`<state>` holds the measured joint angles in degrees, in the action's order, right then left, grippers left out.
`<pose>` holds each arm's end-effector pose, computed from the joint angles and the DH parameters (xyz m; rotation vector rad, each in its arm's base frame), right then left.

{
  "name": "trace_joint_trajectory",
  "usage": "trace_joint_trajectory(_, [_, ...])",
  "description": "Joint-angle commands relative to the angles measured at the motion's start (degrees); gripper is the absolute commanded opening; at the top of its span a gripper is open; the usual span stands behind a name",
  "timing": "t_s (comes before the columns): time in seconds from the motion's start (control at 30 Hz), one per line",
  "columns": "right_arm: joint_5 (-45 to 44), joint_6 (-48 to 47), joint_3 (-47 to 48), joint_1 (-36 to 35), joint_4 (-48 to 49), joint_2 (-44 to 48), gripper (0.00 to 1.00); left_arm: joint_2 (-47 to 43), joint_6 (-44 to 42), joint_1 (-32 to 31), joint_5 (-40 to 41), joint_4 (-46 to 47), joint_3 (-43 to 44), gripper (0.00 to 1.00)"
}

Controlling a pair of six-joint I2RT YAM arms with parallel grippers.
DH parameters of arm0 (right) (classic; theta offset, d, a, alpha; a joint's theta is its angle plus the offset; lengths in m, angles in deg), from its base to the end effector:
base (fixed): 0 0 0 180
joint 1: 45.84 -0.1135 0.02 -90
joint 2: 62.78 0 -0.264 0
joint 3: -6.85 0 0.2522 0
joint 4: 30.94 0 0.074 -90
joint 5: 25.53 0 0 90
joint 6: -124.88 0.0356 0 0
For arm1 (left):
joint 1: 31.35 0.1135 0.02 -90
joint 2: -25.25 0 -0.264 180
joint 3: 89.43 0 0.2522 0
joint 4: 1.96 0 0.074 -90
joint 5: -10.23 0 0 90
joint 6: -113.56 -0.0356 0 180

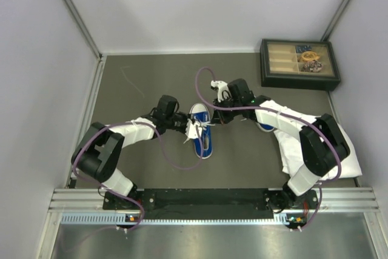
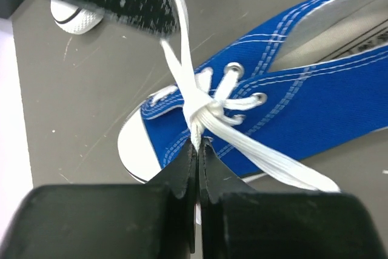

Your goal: Tie the shoes

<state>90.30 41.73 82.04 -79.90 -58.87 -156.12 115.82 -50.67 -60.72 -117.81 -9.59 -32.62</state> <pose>0.2801 0.2081 0.2221 -0.7923 2.3159 0.8671 0.2584 -0.1706 0.1699 1.8601 1.0460 -0.3085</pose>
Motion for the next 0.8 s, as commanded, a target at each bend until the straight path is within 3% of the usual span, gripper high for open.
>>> trace_joint_trajectory(0.0, [-6.83, 7.73, -2.1, -0.04, -1.55, 3.69, 0.0, -5.13, 1.72, -0.43, -2.38, -1.56, -2.44, 0.0])
trace_joint_trajectory(0.4, [-12.02, 12.66, -3.42, 2.68, -3.05, 3.78, 0.0, -12.51, 7.96, -0.96, 2.88, -3.85, -7.71, 0.0])
trace_joint_trajectory(0.77, [-13.17, 11.87, -5.18, 5.94, -3.32, 3.78, 0.0, -9.36, 9.11, 1.33, 4.73, -2.35, -6.05, 0.0])
